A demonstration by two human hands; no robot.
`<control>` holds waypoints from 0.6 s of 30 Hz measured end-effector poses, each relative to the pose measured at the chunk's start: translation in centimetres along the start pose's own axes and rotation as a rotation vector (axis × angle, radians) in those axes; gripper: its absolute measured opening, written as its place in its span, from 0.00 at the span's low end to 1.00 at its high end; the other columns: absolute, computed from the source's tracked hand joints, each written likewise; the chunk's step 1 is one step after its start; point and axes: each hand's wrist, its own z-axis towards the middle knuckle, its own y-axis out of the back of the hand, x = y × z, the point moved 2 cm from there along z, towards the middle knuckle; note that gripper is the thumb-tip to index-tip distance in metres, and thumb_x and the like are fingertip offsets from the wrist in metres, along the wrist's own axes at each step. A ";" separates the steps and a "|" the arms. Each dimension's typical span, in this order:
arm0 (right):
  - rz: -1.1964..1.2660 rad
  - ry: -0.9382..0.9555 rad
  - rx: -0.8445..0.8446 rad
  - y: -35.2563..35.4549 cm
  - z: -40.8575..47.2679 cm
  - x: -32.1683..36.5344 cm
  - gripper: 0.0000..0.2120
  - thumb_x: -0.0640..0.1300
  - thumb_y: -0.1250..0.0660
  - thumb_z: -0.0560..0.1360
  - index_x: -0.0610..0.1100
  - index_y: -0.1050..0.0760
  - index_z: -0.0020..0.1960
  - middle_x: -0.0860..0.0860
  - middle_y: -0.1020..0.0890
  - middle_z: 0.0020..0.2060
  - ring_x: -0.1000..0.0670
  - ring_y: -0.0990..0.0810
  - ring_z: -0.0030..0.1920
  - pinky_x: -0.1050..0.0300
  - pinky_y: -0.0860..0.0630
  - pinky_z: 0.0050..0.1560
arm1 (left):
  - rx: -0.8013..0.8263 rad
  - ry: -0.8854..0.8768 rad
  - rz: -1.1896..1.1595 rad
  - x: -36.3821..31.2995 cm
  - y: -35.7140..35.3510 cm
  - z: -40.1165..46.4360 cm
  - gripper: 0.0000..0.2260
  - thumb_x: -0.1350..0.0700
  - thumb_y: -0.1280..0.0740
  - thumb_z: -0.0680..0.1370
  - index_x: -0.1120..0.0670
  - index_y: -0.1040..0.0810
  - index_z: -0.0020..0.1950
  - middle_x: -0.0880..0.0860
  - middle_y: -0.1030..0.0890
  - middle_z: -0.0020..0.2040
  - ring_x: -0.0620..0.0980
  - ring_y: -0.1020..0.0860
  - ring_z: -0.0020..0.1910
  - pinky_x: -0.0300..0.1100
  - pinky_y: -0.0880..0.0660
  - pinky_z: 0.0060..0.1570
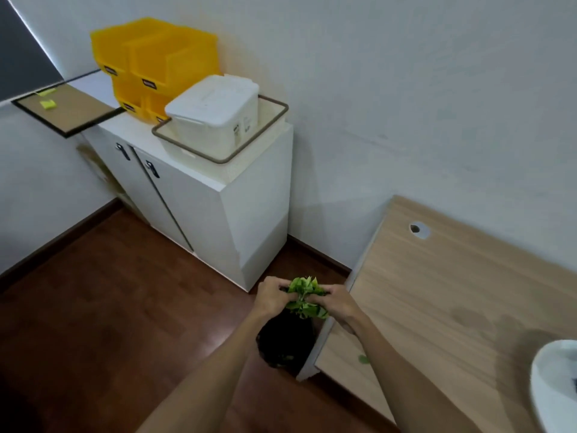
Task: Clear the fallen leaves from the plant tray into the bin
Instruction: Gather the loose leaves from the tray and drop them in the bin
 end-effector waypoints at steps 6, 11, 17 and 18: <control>-0.055 -0.097 0.005 -3.8 6.0 -3.0 0.08 0.42 0.24 0.71 0.46 0.14 0.50 0.49 0.12 0.44 0.51 0.14 0.46 0.58 0.20 0.50 | 0.018 0.088 -0.106 6.9 -0.2 4.0 0.08 0.59 0.24 0.70 0.54 0.13 0.48 0.49 0.14 0.42 0.44 0.18 0.41 0.35 0.23 0.41; -0.067 -0.233 -0.096 -8.5 10.3 -7.7 0.09 0.42 0.25 0.72 0.43 0.14 0.52 0.47 0.13 0.45 0.48 0.15 0.46 0.52 0.19 0.50 | 0.011 0.137 -0.140 13.1 -1.3 6.2 0.06 0.63 0.25 0.71 0.59 0.14 0.47 0.51 0.15 0.41 0.44 0.21 0.42 0.29 0.28 0.34; 0.043 -0.406 -0.338 -14.2 14.6 -14.5 0.05 0.41 0.30 0.75 0.44 0.15 0.47 0.46 0.15 0.42 0.47 0.19 0.41 0.55 0.22 0.42 | 0.061 0.197 -0.044 20.7 -3.7 9.8 0.06 0.61 0.26 0.72 0.60 0.14 0.47 0.58 0.14 0.44 0.43 0.21 0.40 0.29 0.28 0.34; 0.086 -0.425 -0.372 -15.0 15.3 -15.8 0.05 0.41 0.31 0.75 0.44 0.16 0.46 0.46 0.15 0.42 0.46 0.18 0.42 0.53 0.21 0.44 | 0.081 0.197 -0.040 21.8 -4.2 10.5 0.06 0.62 0.27 0.73 0.60 0.14 0.48 0.57 0.14 0.43 0.43 0.21 0.38 0.26 0.28 0.32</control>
